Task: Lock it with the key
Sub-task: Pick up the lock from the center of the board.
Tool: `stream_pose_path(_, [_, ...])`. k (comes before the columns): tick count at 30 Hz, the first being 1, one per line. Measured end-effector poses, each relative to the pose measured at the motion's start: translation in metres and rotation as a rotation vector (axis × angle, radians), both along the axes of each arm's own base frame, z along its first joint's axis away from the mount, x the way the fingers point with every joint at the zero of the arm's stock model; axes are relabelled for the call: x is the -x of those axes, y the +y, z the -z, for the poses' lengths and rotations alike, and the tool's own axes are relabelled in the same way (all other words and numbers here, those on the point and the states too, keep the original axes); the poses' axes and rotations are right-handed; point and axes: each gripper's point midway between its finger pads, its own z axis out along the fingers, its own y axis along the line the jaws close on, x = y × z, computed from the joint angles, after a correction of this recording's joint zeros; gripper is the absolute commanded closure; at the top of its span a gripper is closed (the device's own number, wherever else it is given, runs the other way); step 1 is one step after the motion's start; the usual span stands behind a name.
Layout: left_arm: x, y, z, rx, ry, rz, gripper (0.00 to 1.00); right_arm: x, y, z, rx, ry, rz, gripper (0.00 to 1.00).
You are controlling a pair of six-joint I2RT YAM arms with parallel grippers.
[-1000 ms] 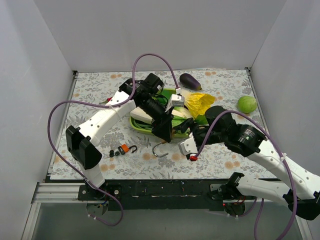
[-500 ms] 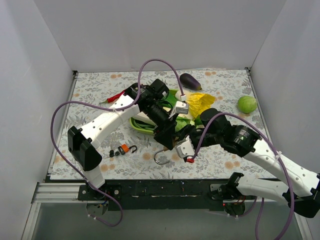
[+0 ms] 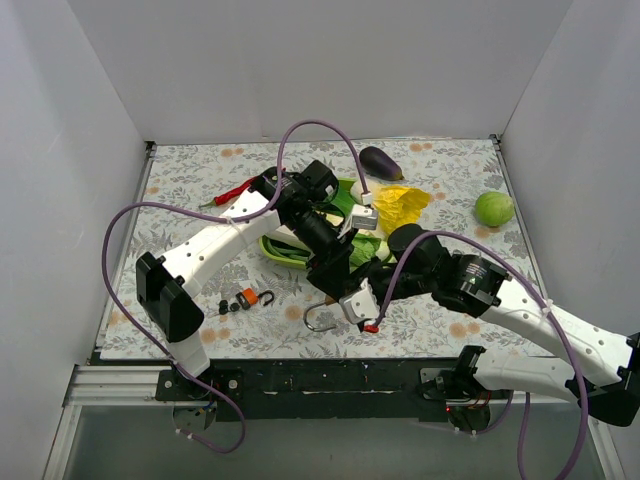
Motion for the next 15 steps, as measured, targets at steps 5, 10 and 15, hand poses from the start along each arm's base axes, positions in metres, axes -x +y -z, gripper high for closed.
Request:
stream_pose_path(5, [0.0036,0.0017,0.0035,-0.019,0.035,-0.005,0.91,0.0030,0.0014,0.0035,0.008,0.017,-0.001,0.75])
stream_pose_path(10, [0.0058,0.0025,0.0048,-0.034,0.061,-0.013,0.49,0.0064,0.0023,0.0050,0.011,0.032,-0.003,0.99])
stream_pose_path(15, [0.0040,0.0033,0.0048,-0.027,0.079,-0.028,0.02,0.0072,0.0020,0.0052,0.011,0.052,0.015,0.99])
